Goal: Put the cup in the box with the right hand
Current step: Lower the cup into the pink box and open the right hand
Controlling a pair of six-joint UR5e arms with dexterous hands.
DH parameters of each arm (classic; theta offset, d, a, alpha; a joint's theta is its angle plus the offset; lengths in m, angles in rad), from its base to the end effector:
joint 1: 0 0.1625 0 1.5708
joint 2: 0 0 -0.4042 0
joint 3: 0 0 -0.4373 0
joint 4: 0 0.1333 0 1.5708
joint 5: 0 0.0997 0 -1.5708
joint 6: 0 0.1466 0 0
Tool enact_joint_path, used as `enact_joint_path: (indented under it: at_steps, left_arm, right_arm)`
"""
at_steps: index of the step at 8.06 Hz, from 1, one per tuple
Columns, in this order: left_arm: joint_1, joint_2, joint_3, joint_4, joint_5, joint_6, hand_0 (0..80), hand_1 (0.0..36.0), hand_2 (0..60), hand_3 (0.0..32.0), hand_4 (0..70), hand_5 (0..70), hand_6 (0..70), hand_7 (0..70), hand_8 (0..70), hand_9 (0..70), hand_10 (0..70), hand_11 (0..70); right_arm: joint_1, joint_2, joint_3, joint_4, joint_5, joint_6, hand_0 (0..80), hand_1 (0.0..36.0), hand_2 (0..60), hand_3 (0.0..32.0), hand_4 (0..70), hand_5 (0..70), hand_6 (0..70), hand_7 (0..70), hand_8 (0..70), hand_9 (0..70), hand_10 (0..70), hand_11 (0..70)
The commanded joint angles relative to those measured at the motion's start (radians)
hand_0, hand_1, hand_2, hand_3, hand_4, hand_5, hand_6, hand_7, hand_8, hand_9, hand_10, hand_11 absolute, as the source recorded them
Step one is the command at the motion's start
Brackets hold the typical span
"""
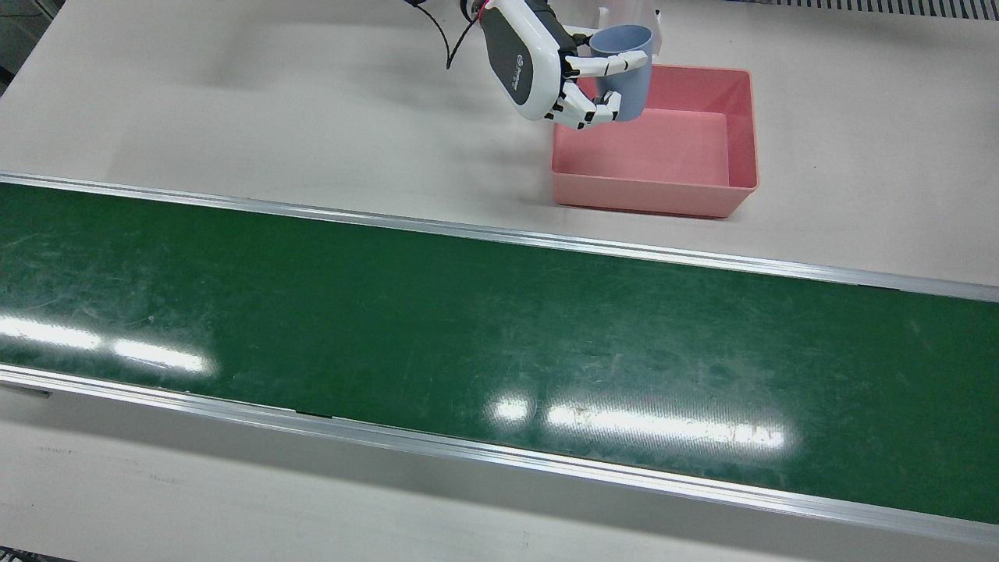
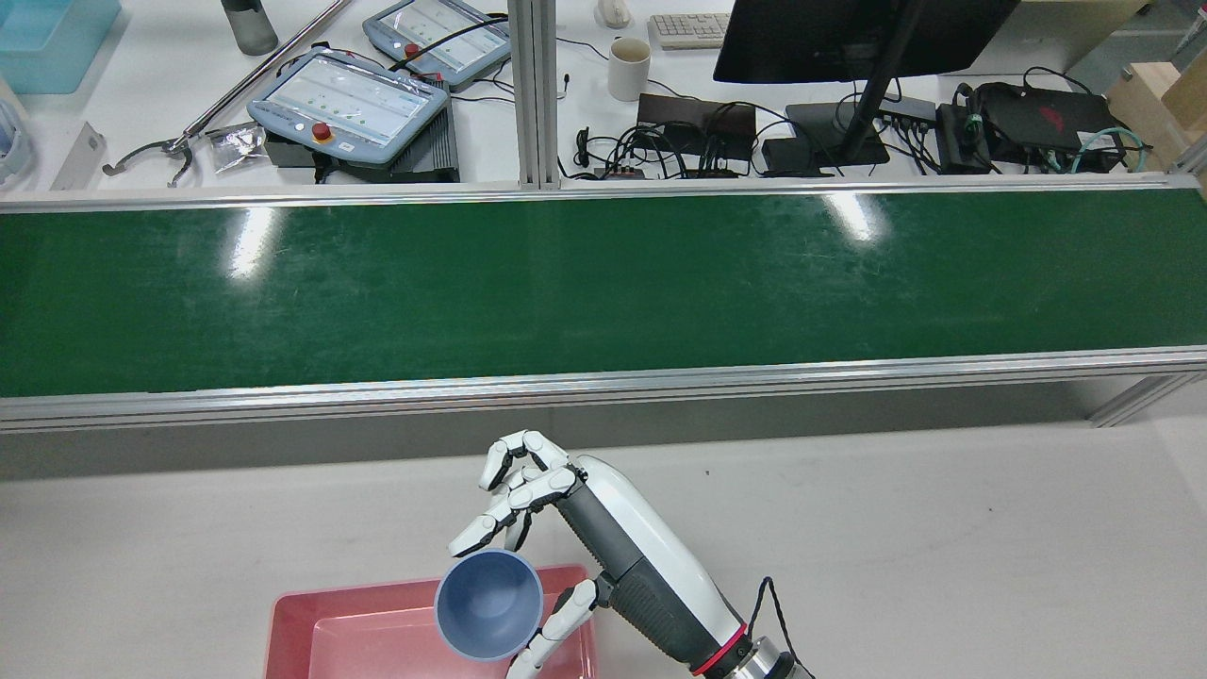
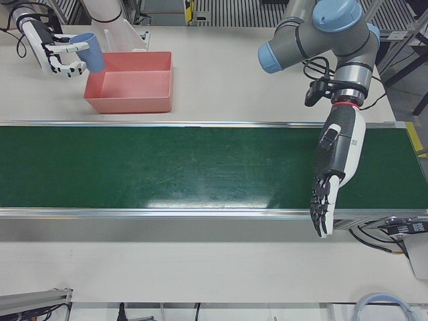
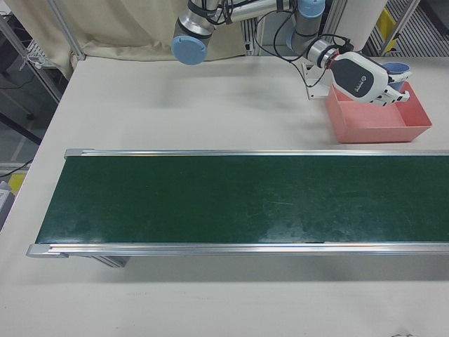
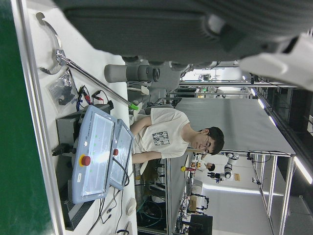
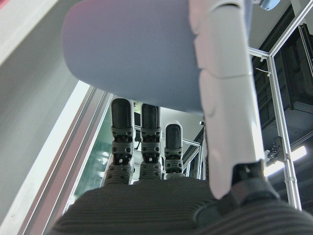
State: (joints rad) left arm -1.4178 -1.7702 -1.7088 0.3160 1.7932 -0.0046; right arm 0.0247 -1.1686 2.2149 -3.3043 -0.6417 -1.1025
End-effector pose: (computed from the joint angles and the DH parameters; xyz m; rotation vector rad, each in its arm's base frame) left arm -0.0026 -0.6457 0.5105 -0.3871 2.0387 -1.9965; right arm -0.5036 -0.2633 0.1513 -0.1067 -2.4022 1.3569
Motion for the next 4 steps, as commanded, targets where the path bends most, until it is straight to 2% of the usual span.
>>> enact_joint_path:
  at_steps: [1, 2, 3, 4]
  left_arm:
    - [0.000, 0.000, 0.000, 0.000, 0.000, 0.000, 0.0, 0.0, 0.0, 0.0, 0.0, 0.0, 0.0, 0.0, 0.0, 0.0, 0.0, 0.0]
    - [0.000, 0.000, 0.000, 0.000, 0.000, 0.000, 0.0, 0.0, 0.0, 0.0, 0.0, 0.0, 0.0, 0.0, 0.0, 0.0, 0.0, 0.0]
    - [0.000, 0.000, 0.000, 0.000, 0.000, 0.000, 0.0, 0.0, 0.0, 0.0, 0.0, 0.0, 0.0, 0.0, 0.0, 0.0, 0.0, 0.0]
    - [-0.001, 0.000, 0.000, 0.000, 0.000, 0.000, 0.0, 0.0, 0.0, 0.0, 0.0, 0.0, 0.0, 0.0, 0.0, 0.0, 0.0, 0.0]
  right_arm:
    - [0.014, 0.020, -0.035, 0.000, -0.019, 0.023, 51.1, 0.0, 0.0, 17.8, 46.6, 4.9, 6.4, 38.5, 16.0, 20.2, 13.3, 19.2]
    - [0.015, 0.020, -0.035, 0.000, -0.021, 0.023, 49.2, 0.0, 0.0, 24.8, 41.4, 4.4, 5.6, 38.2, 16.0, 20.4, 12.7, 18.3]
    - [0.015, 0.020, -0.037, 0.000, -0.021, 0.041, 48.7, 0.0, 0.0, 25.0, 42.0, 4.2, 6.0, 40.6, 16.5, 21.4, 12.9, 18.5]
    - [0.017, 0.020, -0.049, 0.000, -0.023, 0.061, 48.4, 0.0, 0.0, 23.6, 42.4, 4.2, 7.0, 45.1, 17.4, 23.4, 13.2, 18.9]
